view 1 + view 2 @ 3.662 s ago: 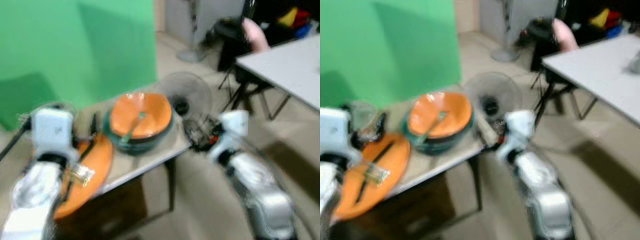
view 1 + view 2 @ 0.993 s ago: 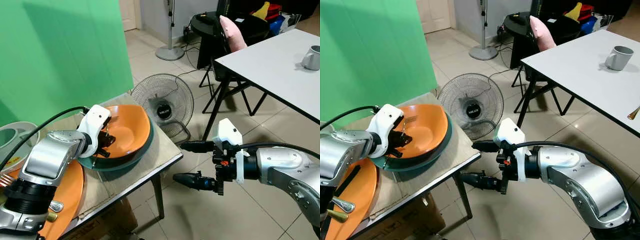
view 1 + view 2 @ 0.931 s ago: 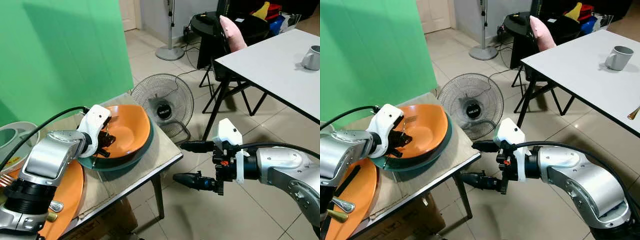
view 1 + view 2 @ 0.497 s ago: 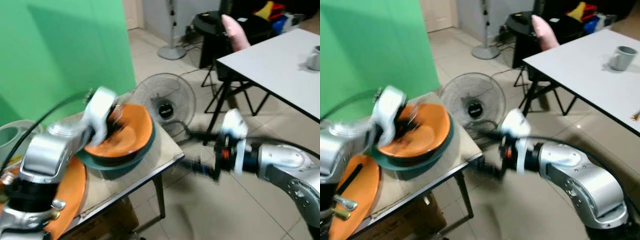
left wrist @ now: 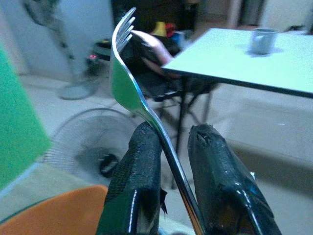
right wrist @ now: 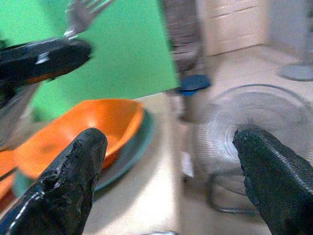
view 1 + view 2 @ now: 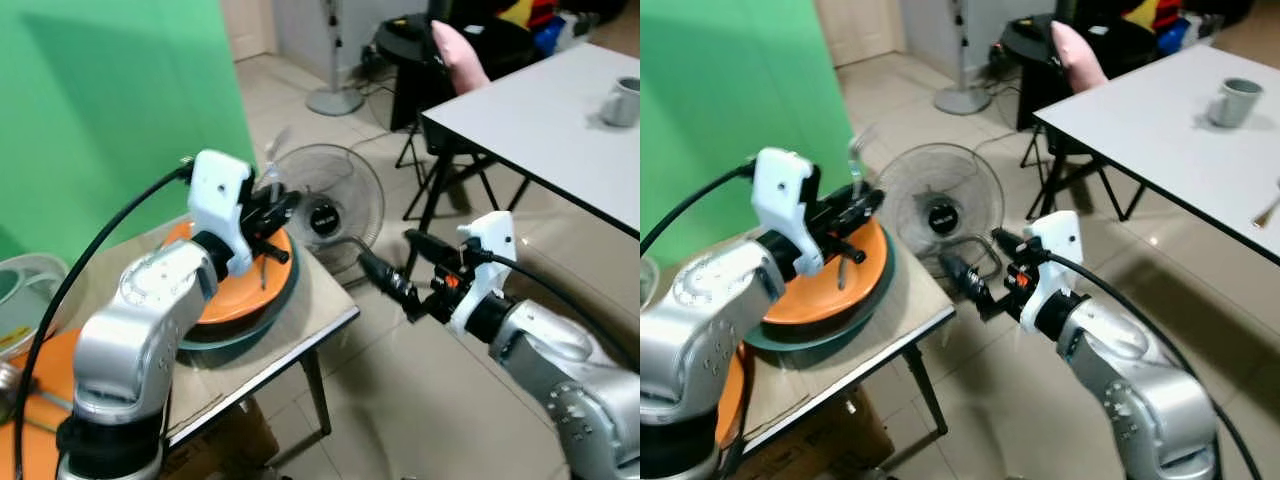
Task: Setting the table
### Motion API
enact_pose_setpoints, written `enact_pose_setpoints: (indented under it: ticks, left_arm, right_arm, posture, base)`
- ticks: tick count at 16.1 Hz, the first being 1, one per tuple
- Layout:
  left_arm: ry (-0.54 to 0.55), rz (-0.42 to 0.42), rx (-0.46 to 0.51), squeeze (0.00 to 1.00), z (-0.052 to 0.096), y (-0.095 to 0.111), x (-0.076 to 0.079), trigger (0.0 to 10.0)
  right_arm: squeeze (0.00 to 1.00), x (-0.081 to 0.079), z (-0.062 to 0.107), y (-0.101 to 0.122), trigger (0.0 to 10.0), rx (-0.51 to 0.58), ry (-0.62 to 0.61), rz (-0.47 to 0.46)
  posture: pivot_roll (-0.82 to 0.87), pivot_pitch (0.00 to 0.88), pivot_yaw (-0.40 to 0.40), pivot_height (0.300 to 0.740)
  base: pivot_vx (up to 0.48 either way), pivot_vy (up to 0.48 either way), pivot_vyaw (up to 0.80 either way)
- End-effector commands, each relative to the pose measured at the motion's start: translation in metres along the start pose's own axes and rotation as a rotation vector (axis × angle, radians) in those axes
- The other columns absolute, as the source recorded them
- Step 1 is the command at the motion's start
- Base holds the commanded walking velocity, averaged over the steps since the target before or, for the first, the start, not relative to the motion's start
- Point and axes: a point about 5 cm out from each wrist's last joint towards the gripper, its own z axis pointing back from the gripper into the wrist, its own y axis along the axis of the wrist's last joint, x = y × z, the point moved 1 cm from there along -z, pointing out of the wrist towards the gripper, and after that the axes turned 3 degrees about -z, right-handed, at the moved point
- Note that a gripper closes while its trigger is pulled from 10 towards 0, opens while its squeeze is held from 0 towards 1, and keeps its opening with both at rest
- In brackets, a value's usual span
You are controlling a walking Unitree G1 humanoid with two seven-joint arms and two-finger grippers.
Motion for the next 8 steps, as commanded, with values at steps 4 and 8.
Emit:
enact_pose_setpoints:
  ticks: [4,8]
  left_arm:
    - [0.148,-0.218,0.053,0.00,0.005,-0.005,0.000,10.0]
    - [0.294,-0.137,0.078,0.00,0.021,-0.015,-0.004,10.0]
  right_arm:
    - [0.00,0.023,0.003,0.000,10.0,0.083,-0.277,0.044]
    - [0.00,0.033,0.008,-0.004,10.0,0.056,-0.396,0.035]
  posture:
    - [-0.10,0.000,0.089,0.740]
    - [-0.12,0.000,0.095,0.740]
  base:
    - [0.000,0.000,-0.77]
    - [0.000,0.000,-0.77]
